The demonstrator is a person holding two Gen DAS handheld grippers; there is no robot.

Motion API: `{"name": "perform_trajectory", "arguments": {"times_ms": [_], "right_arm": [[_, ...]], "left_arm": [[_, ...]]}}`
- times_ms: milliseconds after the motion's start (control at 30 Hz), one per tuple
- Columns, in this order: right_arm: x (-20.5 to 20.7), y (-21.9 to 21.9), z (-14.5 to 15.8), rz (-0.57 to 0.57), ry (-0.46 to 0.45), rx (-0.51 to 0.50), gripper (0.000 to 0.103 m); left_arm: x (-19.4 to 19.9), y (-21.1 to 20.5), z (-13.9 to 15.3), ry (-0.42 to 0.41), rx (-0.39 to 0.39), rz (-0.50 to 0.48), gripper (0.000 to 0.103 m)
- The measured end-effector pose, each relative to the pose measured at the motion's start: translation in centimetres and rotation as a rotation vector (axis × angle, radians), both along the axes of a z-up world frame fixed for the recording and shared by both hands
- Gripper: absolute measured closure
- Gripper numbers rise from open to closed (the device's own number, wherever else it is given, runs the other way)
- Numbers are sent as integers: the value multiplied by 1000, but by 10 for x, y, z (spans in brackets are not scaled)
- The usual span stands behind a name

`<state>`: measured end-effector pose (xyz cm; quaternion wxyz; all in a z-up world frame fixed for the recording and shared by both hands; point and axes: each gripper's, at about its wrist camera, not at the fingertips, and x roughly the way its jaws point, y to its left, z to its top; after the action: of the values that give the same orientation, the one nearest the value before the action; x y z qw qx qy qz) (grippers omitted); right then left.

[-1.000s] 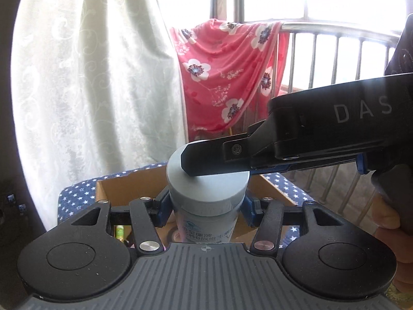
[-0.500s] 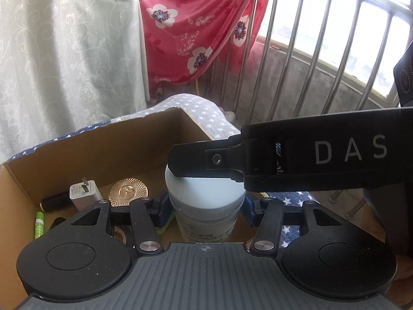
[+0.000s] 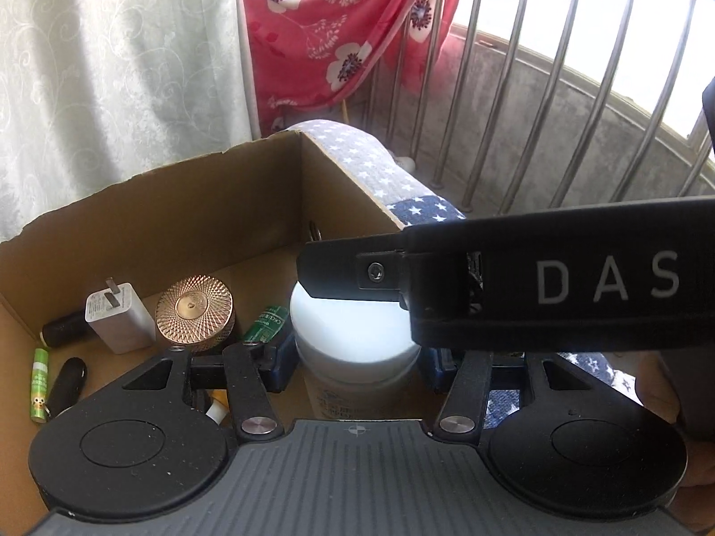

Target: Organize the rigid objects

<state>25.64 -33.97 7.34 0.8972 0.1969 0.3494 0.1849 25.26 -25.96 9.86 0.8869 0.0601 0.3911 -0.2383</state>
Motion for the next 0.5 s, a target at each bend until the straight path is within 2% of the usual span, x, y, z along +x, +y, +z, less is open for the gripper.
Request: {"name": "perform_trajectory", "arguments": {"times_ms": [67, 233, 400, 500], "right_arm": [[-1, -2, 0, -4, -2, 2, 53], [-11, -9, 5, -22, -13, 23, 52], [-35, -20, 21, -55, -60, 72, 52], [-60, -27, 37, -86, -115, 100, 48]], "left_arm": [[-2, -1, 2, -16, 7, -4, 45], [-8, 3, 7, -36, 3, -8, 42], [-21, 19, 24, -59, -36, 5, 38], [-40, 34, 38, -102, -61, 20, 27]]}}
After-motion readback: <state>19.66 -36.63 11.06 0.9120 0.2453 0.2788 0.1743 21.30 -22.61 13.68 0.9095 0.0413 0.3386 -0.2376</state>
